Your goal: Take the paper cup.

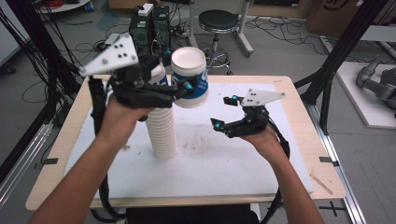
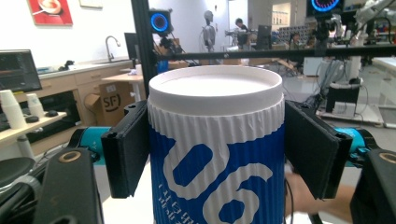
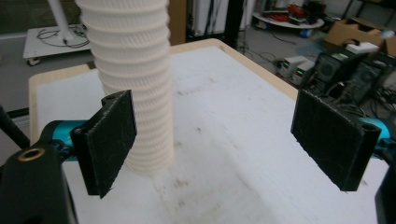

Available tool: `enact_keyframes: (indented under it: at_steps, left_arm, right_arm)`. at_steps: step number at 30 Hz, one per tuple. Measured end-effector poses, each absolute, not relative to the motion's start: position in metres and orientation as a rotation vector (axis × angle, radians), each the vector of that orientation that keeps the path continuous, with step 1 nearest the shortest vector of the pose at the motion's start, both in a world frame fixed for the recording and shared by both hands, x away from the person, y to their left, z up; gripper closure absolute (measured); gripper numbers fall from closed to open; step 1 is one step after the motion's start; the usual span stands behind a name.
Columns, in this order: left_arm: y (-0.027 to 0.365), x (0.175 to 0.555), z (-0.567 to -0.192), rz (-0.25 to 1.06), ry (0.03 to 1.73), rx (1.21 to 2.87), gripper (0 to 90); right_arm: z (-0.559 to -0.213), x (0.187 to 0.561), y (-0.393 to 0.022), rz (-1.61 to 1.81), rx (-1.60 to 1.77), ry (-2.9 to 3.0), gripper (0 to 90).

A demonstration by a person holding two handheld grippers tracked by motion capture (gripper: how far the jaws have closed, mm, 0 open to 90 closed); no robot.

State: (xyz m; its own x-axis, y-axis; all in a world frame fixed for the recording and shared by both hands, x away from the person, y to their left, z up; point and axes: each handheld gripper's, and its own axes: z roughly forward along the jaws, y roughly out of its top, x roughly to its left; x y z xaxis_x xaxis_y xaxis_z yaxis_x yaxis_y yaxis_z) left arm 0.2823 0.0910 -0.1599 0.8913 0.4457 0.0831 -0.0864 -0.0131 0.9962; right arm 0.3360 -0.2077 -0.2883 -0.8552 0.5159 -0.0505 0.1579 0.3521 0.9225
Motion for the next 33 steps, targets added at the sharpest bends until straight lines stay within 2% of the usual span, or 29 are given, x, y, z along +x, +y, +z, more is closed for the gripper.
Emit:
enact_keyframes:
  at_steps: [5,11,19,27,33]
  left_arm:
    - [0.067,0.279,-0.199,0.419,0.278,1.544,27.3]
    - [0.042,0.280,-0.248,0.393,0.284,1.594,27.2]
    - [0.032,0.298,-0.306,0.362,0.362,1.609,27.2]
    - [0.034,0.309,-0.332,0.355,0.395,1.630,27.2]
    - [0.036,0.310,-0.342,0.352,0.404,1.642,27.1]
  right_arm:
    - [-0.308,0.330,-0.243,1.504,0.681,2.263,14.5]
    - [-0.321,0.326,-0.260,1.464,0.716,2.264,14.5]
    - [-0.335,0.320,-0.280,1.420,0.721,2.287,14.5]
    - [-0.342,0.313,-0.292,1.415,0.700,2.267,14.4]
    - [-0.351,0.315,-0.281,1.432,0.684,2.278,14.5]
